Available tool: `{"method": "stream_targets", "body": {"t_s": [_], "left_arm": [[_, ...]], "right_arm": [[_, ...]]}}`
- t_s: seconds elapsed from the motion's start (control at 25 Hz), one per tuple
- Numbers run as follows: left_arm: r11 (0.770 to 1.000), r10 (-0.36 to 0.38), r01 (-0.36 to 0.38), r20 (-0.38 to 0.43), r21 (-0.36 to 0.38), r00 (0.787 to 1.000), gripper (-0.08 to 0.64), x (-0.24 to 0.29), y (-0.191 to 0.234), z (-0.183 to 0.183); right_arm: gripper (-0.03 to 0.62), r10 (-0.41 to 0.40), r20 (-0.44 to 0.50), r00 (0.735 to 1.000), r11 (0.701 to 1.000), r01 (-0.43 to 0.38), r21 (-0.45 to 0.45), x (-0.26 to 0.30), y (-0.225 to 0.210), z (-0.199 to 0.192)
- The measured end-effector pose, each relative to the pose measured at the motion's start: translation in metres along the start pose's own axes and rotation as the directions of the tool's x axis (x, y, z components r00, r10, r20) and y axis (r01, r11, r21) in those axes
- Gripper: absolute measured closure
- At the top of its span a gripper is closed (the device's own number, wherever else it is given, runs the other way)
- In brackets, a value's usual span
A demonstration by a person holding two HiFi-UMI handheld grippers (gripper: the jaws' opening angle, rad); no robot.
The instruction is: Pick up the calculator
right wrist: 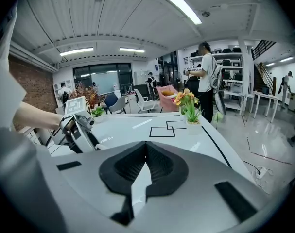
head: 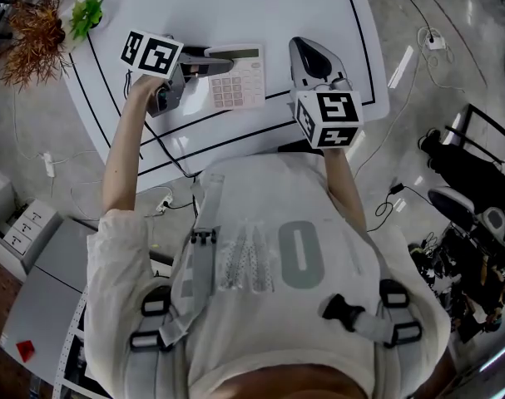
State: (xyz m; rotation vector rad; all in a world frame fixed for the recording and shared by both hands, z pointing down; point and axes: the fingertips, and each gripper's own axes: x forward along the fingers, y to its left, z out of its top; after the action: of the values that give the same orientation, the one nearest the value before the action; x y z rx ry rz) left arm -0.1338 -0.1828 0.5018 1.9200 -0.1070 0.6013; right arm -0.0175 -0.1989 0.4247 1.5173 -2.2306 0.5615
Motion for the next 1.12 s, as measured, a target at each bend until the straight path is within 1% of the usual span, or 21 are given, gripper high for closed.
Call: {"method": "stream_targets", "body": {"t_s": [0.08,0.16,0.24,0.36,0.44,0.56,0.64,0.68,0.76,0.84,0.92,1.0,1.12], "left_arm": [[0.997,0.065,-0.063,-0.043,0.046,0.997,0.348,0.004,0.003,-0.005],[0.989,0.113,-0.104,-0.089,0.103,0.99,0.401,0.008,0.002,-0.011],[0.986,0.122,-0.108,-0.107,0.126,0.987,0.406,0.01,0.0,-0.013],[0.988,0.111,-0.099,-0.108,0.116,0.988,0.411,0.01,-0.001,-0.013],[0.992,0.099,-0.089,-0.11,0.09,0.989,0.414,0.01,0.001,-0.014],[0.999,0.047,-0.048,-0.103,-0.008,0.994,0.428,0.011,0.001,-0.015],[0.997,0.001,-0.007,-0.081,-0.073,0.997,0.444,0.013,-0.004,-0.015],[0.995,-0.017,0.011,-0.066,-0.094,0.998,0.45,0.015,-0.006,-0.015],[0.992,-0.037,0.033,-0.033,-0.121,0.999,0.46,0.018,-0.009,-0.014],[0.99,-0.04,0.041,0.007,-0.138,0.999,0.466,0.02,-0.01,-0.012],[0.989,-0.022,0.03,0.05,-0.144,0.998,0.469,0.021,-0.01,-0.008],[0.99,0.012,0.001,0.094,-0.14,0.995,0.471,0.021,-0.009,-0.004],[0.991,0.071,-0.05,0.166,-0.126,0.983,0.472,0.019,-0.009,-0.001]], "right_arm": [[0.584,0.005,-0.003,1.0,1.0,-0.005,-0.001,-0.002,0.0,0.0],[0.584,0.01,-0.006,1.0,1.0,-0.01,-0.003,-0.005,0.001,0.0],[0.584,0.013,-0.008,1.0,1.0,-0.013,-0.005,-0.006,0.002,0.0],[0.584,0.012,-0.009,1.0,1.0,-0.012,-0.006,-0.006,0.003,0.0],[0.584,0.011,-0.008,1.0,1.0,-0.011,-0.007,-0.004,0.003,0.0],[0.584,0.009,-0.007,1.0,1.0,-0.009,-0.006,-0.004,0.003,0.0],[0.584,0.004,-0.009,1.0,1.0,-0.004,-0.004,-0.006,0.0,0.0],[0.584,0.0,-0.009,1.0,1.0,0.0,-0.003,-0.008,-0.002,-0.001],[0.584,-0.008,-0.008,1.0,1.0,0.008,-0.001,-0.009,-0.004,-0.001],[0.584,-0.012,-0.006,1.0,1.0,0.012,0.002,-0.01,-0.005,0.0],[0.584,-0.013,-0.003,1.0,1.0,0.013,0.003,-0.01,-0.006,0.0],[0.584,-0.014,0.0,1.0,1.0,0.014,0.002,-0.01,-0.005,0.0],[0.584,-0.015,0.002,1.0,1.0,0.015,0.001,-0.013,-0.002,-0.002]]}}
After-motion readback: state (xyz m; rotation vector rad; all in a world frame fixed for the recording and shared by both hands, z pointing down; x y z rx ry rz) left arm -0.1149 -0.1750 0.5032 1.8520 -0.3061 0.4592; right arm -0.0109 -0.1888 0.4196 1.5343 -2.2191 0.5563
